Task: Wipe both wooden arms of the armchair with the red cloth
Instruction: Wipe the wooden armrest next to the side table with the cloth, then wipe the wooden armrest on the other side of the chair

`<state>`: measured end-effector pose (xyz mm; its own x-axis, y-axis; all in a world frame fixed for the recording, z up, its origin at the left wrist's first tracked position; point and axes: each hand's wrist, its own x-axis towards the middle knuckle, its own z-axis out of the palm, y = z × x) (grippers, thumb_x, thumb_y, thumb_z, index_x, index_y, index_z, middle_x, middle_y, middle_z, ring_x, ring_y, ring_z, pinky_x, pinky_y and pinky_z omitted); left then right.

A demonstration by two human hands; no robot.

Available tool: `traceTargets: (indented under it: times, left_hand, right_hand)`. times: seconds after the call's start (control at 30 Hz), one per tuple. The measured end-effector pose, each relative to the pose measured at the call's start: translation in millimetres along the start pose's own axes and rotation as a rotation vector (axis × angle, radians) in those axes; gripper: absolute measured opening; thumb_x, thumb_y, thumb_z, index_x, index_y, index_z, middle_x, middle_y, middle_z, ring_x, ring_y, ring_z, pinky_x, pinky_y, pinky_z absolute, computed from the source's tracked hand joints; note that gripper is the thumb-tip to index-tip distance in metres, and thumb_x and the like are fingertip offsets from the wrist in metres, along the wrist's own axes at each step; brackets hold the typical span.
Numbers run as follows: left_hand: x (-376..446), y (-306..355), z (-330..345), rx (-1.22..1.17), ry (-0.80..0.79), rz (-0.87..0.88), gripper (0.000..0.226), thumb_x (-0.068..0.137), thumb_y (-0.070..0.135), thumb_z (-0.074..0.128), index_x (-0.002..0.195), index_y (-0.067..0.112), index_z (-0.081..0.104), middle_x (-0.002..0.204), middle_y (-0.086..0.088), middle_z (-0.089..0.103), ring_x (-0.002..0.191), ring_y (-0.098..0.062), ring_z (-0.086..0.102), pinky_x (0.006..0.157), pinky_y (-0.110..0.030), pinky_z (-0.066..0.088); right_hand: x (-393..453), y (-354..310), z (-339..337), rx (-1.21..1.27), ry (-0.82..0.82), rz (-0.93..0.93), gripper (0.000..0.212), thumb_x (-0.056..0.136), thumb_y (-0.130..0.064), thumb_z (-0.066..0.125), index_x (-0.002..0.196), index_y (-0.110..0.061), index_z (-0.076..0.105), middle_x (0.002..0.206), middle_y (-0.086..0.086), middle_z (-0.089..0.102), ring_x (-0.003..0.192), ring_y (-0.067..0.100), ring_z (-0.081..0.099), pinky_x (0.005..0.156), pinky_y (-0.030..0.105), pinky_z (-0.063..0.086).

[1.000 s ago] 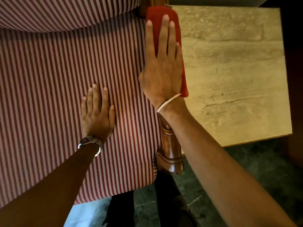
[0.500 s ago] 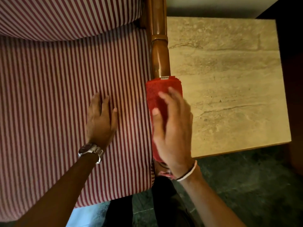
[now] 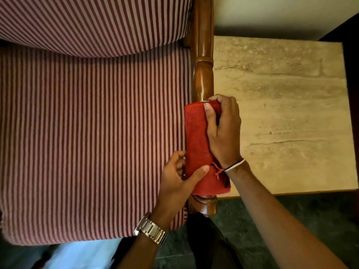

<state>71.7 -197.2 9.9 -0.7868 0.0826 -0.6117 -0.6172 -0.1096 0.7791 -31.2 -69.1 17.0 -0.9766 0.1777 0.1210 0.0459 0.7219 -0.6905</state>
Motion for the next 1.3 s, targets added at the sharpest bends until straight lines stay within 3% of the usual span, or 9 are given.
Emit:
traceTargets:
  times: [0.17, 0.3, 0.5, 0.7, 0.8, 0.93, 1.1, 1.23, 1.3]
  left_hand:
    - [7, 8, -10, -0.032, 0.000, 0.075, 0.047, 0.074, 0.037, 0.083, 0.113, 0.034, 0.058, 0.109, 0.010, 0.074, 0.103, -0.010, 0.073, 0.082, -0.027, 0.063]
    - [18, 16, -23, -0.052, 0.006, 0.140, 0.040, 0.082, 0.022, 0.081, 0.113, 0.031, 0.057, 0.109, 0.005, 0.070, 0.102, -0.016, 0.073, 0.078, -0.027, 0.063]
    - [18, 36, -82, -0.081, 0.124, 0.206, 0.037, 0.082, 0.011, 0.081, 0.109, 0.024, 0.059, 0.104, -0.001, 0.074, 0.096, -0.010, 0.072, 0.081, -0.024, 0.059]
    - [-15, 68, -198, -0.011, 0.280, 0.259, 0.043, 0.069, 0.038, 0.085, 0.105, 0.044, 0.062, 0.105, -0.001, 0.075, 0.101, -0.020, 0.073, 0.080, -0.033, 0.062]
    - [-35, 91, -260, 0.082, 0.384, 0.277, 0.051, 0.070, 0.046, 0.082, 0.114, 0.031, 0.061, 0.105, -0.004, 0.072, 0.100, -0.020, 0.072, 0.083, -0.042, 0.063]
    - [-56, 122, -331, 0.202, 0.544, 0.340, 0.036, 0.088, 0.045, 0.070, 0.114, 0.022, 0.063, 0.100, 0.002, 0.075, 0.093, -0.014, 0.074, 0.084, -0.047, 0.062]
    - [-71, 140, -397, 0.298, 0.764, 0.420, 0.027, 0.094, 0.048, 0.064, 0.107, 0.024, 0.062, 0.090, 0.010, 0.069, 0.078, -0.006, 0.070, 0.071, -0.030, 0.060]
    - [-74, 131, -446, 0.425, 0.924, 0.414, 0.022, 0.097, 0.044, 0.062, 0.097, 0.022, 0.061, 0.068, 0.012, 0.055, 0.057, 0.000, 0.054, 0.056, -0.010, 0.045]
    - [-72, 120, -469, 0.467, 0.967, 0.337, 0.022, 0.097, 0.043, 0.062, 0.094, 0.021, 0.061, 0.066, 0.012, 0.051, 0.057, -0.001, 0.053, 0.062, -0.010, 0.043]
  right_hand:
    - [10, -14, 10, -0.096, 0.033, -0.066, 0.023, 0.105, -0.022, 0.054, 0.114, -0.003, 0.064, 0.109, 0.015, 0.064, 0.103, 0.028, 0.059, 0.087, 0.027, 0.044]
    - [21, -33, 18, -0.146, 0.045, -0.119, 0.024, 0.105, -0.022, 0.054, 0.116, -0.003, 0.065, 0.112, 0.015, 0.065, 0.104, 0.030, 0.061, 0.087, 0.038, 0.052]
    - [26, -91, 58, -0.059, 0.002, -0.149, 0.024, 0.105, -0.018, 0.053, 0.116, 0.001, 0.064, 0.114, 0.016, 0.065, 0.107, 0.028, 0.063, 0.093, 0.033, 0.050]
    - [9, -184, 120, 0.132, 0.031, -0.172, 0.021, 0.105, -0.015, 0.056, 0.114, 0.003, 0.064, 0.110, 0.014, 0.064, 0.100, 0.007, 0.056, 0.087, 0.004, 0.040]
    - [1, -239, 156, 0.236, 0.060, -0.209, 0.018, 0.103, -0.011, 0.058, 0.111, 0.004, 0.064, 0.107, 0.015, 0.065, 0.101, 0.011, 0.059, 0.091, 0.006, 0.040]
    - [-7, -312, 203, 0.350, 0.095, -0.246, 0.015, 0.101, -0.006, 0.062, 0.109, 0.007, 0.065, 0.104, 0.017, 0.067, 0.098, 0.021, 0.065, 0.092, 0.012, 0.045]
    - [-20, -381, 255, 0.481, 0.060, -0.249, 0.014, 0.098, -0.006, 0.065, 0.107, 0.005, 0.066, 0.102, 0.015, 0.069, 0.096, 0.022, 0.067, 0.088, 0.030, 0.056]
    - [-33, -413, 293, 0.530, -0.043, -0.233, 0.015, 0.094, -0.010, 0.072, 0.104, 0.001, 0.069, 0.100, 0.010, 0.072, 0.095, 0.019, 0.069, 0.089, 0.034, 0.057]
    - [-41, -421, 313, 0.514, -0.110, -0.239, 0.018, 0.091, -0.013, 0.076, 0.102, 0.000, 0.070, 0.098, 0.008, 0.073, 0.093, 0.016, 0.070, 0.088, 0.032, 0.057]
